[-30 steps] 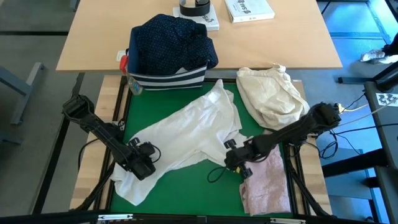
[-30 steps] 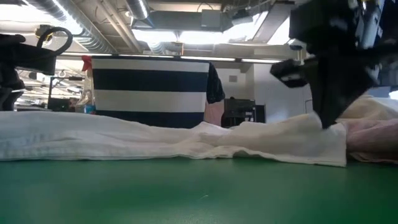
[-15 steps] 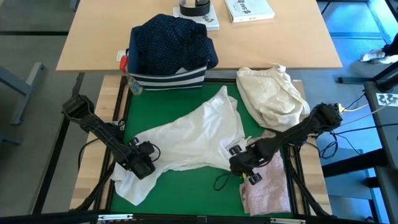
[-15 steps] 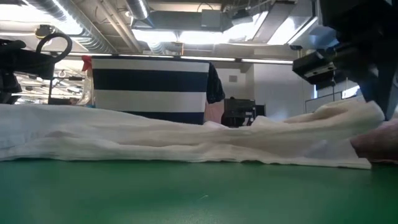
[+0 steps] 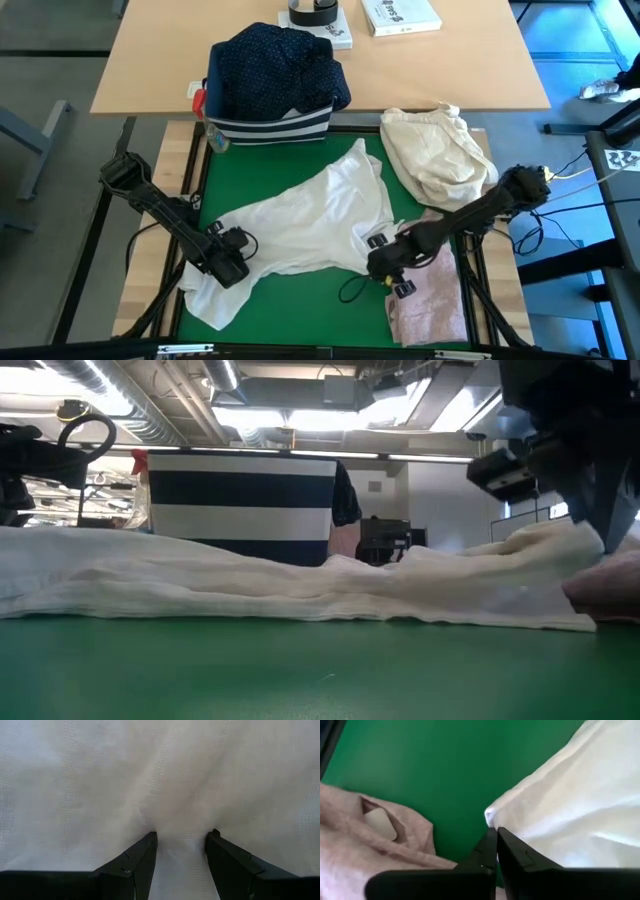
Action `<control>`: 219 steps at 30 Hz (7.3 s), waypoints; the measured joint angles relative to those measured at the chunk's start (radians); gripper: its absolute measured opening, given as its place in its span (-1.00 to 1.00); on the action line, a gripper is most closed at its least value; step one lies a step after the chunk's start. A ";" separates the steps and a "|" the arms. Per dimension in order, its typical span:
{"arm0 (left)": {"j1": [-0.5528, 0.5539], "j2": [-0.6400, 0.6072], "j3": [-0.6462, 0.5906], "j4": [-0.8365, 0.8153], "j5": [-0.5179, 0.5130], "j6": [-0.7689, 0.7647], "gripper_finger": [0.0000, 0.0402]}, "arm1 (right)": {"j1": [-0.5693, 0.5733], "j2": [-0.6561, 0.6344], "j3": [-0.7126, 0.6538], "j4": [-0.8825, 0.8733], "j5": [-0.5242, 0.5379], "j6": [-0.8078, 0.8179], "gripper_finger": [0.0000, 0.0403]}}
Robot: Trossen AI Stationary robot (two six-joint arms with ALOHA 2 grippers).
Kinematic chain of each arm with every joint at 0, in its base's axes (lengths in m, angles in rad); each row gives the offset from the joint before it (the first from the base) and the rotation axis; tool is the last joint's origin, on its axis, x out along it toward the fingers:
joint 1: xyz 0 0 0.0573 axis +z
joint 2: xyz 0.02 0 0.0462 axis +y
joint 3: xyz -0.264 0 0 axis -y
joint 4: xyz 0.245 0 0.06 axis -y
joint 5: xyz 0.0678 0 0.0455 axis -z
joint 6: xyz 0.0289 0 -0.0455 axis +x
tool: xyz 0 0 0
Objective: Fold laundry
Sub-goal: Fold the white polo shirt
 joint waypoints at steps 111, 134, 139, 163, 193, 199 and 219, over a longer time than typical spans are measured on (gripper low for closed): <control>0.888 -0.266 0.181 0.264 0.400 1.026 -0.17 | -0.512 -0.092 0.027 -0.124 -0.102 0.189 -0.37; 0.587 0.196 0.102 0.450 0.297 0.888 -0.17 | 0.066 -0.388 -0.427 -0.109 0.142 0.633 -0.37; 0.563 0.137 0.098 0.250 0.277 0.950 -0.17 | 0.103 -0.400 -0.455 -0.133 0.141 0.648 -0.37; 0.356 0.111 0.358 0.567 0.207 0.637 -0.17 | 0.111 -0.454 -0.300 0.060 0.376 0.226 -0.37; 0.278 0.577 0.757 0.303 0.009 0.598 -0.17 | 0.111 -0.433 -0.300 0.213 0.500 0.238 0.32; 0.250 0.649 0.760 0.292 -0.001 0.714 -0.17 | 0.111 -0.398 -0.300 0.217 0.496 0.238 0.32; 0.225 0.665 0.759 0.253 -0.023 0.709 -0.93 | 0.095 -0.090 -0.300 0.558 0.402 -0.024 0.10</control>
